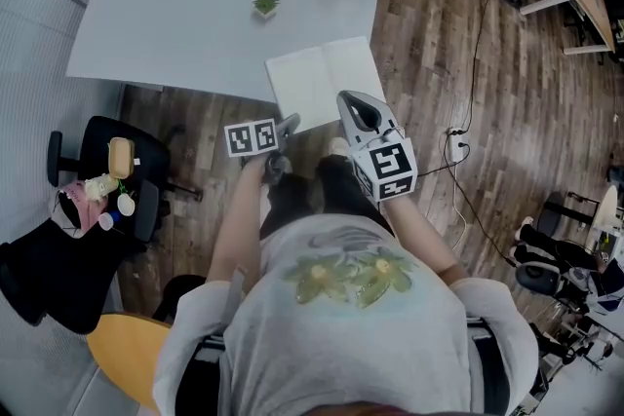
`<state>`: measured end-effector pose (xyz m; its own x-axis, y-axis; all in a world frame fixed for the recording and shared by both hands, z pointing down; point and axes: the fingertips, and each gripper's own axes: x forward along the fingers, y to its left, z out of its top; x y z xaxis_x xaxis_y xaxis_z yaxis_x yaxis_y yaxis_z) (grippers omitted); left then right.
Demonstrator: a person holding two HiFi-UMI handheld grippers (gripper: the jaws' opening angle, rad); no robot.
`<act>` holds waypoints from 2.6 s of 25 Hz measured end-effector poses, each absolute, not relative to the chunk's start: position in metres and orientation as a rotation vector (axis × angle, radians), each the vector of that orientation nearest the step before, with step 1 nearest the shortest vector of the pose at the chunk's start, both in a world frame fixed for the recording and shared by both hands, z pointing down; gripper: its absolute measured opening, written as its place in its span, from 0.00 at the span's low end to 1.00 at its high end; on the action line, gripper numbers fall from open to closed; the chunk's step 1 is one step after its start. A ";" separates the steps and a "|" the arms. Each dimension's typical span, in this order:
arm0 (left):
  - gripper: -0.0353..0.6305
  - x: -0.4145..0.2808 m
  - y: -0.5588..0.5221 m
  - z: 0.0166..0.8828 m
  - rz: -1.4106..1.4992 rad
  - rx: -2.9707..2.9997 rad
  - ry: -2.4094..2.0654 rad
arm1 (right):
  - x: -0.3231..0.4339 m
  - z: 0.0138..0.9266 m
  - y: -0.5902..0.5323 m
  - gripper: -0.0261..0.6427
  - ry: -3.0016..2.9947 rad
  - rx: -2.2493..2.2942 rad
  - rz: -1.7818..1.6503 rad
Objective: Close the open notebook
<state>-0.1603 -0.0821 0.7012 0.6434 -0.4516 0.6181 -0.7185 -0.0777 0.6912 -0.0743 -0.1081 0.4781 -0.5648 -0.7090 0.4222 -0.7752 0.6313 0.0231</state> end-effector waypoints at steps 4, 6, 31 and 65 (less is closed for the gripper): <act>0.40 -0.159 -0.084 0.709 0.229 1.678 -0.937 | -0.070 0.481 -0.114 0.07 -2.461 1.167 0.243; 0.39 -0.160 -0.084 0.711 0.195 1.661 -0.929 | -0.068 0.482 -0.116 0.07 -2.460 1.165 0.246; 0.20 -0.170 -0.083 0.710 0.212 1.602 -1.035 | -0.050 0.494 -0.128 0.07 -2.476 1.099 0.269; 0.16 -0.163 -0.086 0.664 0.276 1.625 -1.114 | -0.015 0.485 -0.139 0.07 -2.503 1.147 0.254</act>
<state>-0.1633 -0.0857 0.6636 0.5323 -0.5166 0.6707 -0.7698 0.0342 0.6374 -0.0149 -0.1390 0.4854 -0.5978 -0.6907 0.4068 -0.7584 0.6517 -0.0080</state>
